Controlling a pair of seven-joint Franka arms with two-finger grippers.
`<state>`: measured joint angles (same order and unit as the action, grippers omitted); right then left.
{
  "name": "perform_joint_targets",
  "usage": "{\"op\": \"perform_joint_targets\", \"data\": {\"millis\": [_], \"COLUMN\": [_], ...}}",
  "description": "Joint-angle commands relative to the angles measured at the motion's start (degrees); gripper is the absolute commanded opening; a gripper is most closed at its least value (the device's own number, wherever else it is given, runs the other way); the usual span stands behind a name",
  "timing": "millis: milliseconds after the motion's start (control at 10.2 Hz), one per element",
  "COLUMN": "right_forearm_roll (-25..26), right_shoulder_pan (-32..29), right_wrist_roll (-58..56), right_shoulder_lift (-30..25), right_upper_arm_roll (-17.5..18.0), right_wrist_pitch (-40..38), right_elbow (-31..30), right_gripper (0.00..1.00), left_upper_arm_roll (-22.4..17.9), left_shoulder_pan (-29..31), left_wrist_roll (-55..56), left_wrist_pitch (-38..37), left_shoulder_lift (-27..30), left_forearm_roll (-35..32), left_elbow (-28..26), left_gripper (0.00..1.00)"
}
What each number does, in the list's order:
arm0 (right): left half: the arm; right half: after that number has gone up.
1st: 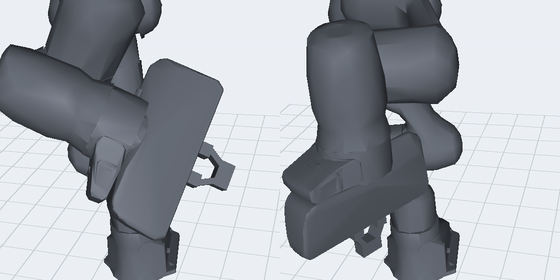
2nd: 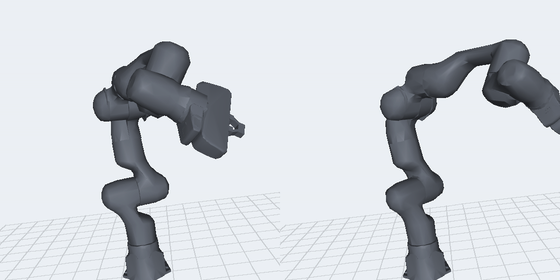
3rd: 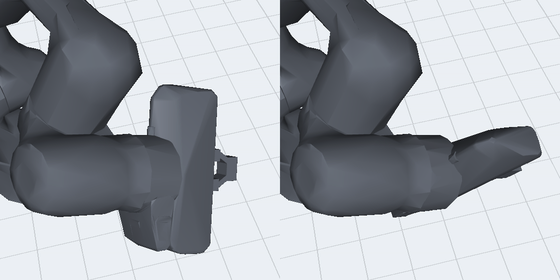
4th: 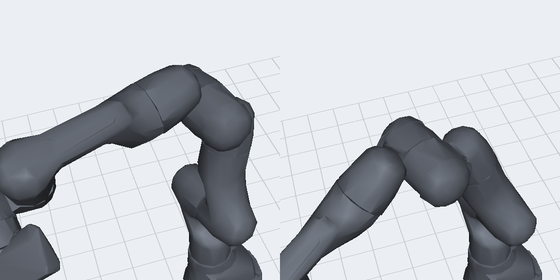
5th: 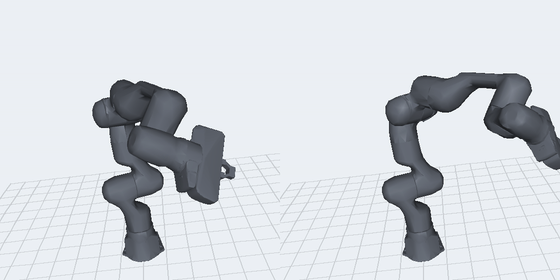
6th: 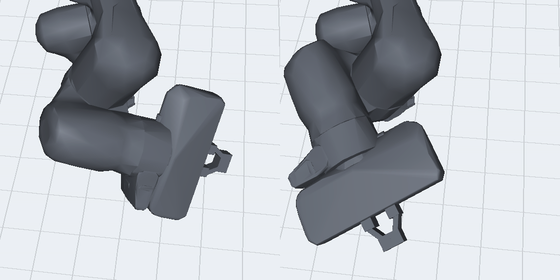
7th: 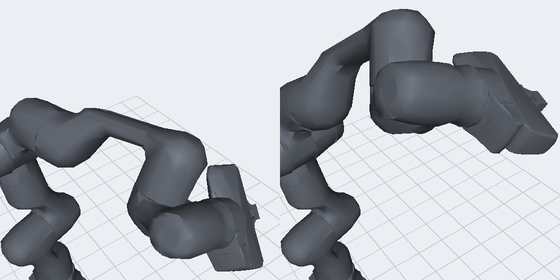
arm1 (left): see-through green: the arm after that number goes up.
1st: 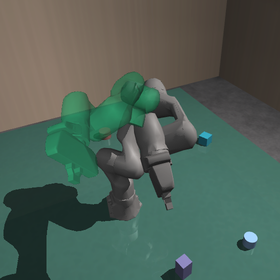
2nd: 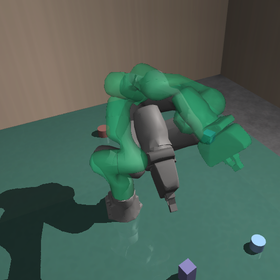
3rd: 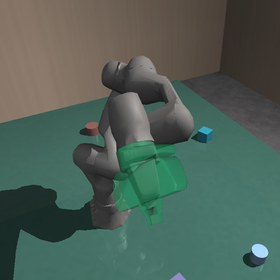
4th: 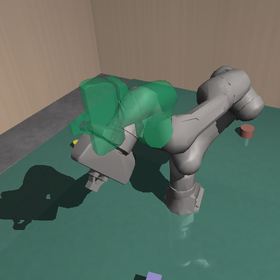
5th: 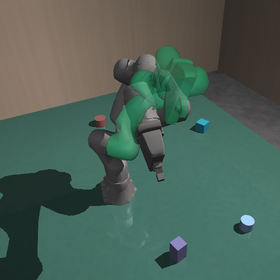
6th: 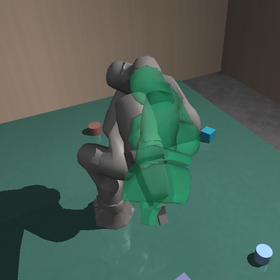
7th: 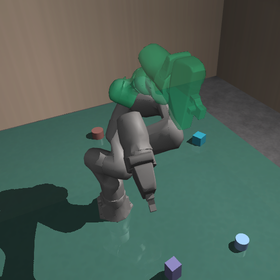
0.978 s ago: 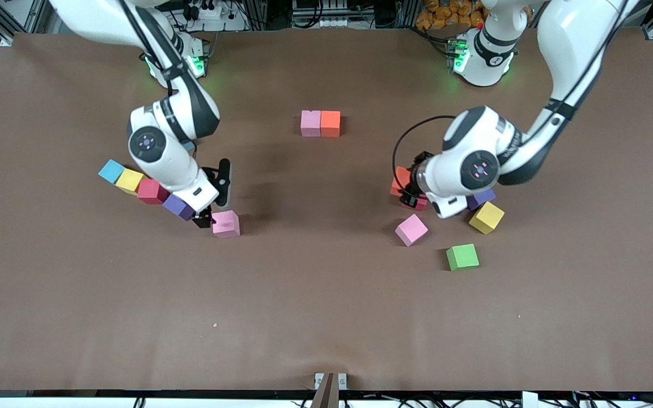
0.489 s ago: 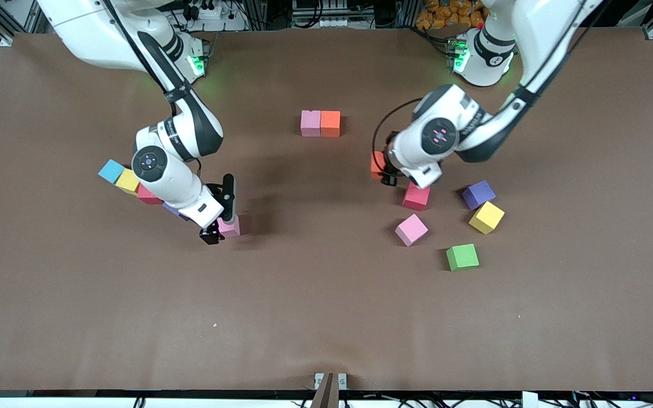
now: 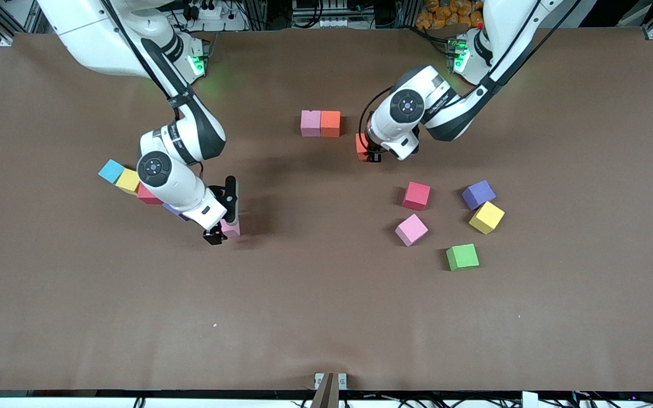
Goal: Form number 2 with 11 blocks
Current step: 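Place the orange block with the left gripper while the right gripper reaches pink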
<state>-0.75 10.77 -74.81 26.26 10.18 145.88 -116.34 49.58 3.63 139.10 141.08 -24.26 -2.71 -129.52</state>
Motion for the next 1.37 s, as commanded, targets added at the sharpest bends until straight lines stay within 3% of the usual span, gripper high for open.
{"op": "perform_joint_targets", "data": {"millis": [0,293,489,685,783,880,1272], "right_forearm_roll": [0.4,0.4,0.4,0.4,0.4,0.31,0.4], "right_shoulder_pan": [-1.19,-1.19,-1.1,-0.4,-0.48,-0.57,-0.83], "right_wrist_roll": [-0.95,-0.86,-0.77,-0.77,-0.77,-0.69,-0.42], "right_shoulder_lift": [1.16,2.03,2.12,1.69,1.6,1.86,0.2], "right_upper_arm_roll": [0.98,0.98,0.9,0.54,0.54,0.28,-0.25], "right_wrist_pitch": [1.16,1.59,1.86,1.77,1.77,1.86,1.16], "right_elbow": [0.15,-0.21,-0.21,-0.21,-0.21,-0.21,-0.12], "right_gripper": [1.0,1.0,0.85,0.76,0.55,0.49,0.43], "left_upper_arm_roll": [0.25,0.25,0.25,0.25,0.25,0.25,0.25], "left_shoulder_pan": [-2.48,-4.24,-5.39,-6.87,-7.41,-7.5,-7.5], "left_wrist_roll": [3.09,3.28,3.19,2.49,2.14,1.79,-0.85], "left_wrist_pitch": [6.29,11.84,15.53,15.81,16.5,17.21,18.71], "left_shoulder_lift": [3.43,3.61,3.43,3.25,3.17,2.99,1.5], "left_forearm_roll": [0.77,0.68,0.68,0.6,0.6,0.6,0.6], "left_elbow": [-5.64,-8.99,-10.49,-10.76,-11.02,-11.28,-11.64], "left_gripper": [0.23,0.23,0.23,0.24,0.24,0.24,0.24]}}
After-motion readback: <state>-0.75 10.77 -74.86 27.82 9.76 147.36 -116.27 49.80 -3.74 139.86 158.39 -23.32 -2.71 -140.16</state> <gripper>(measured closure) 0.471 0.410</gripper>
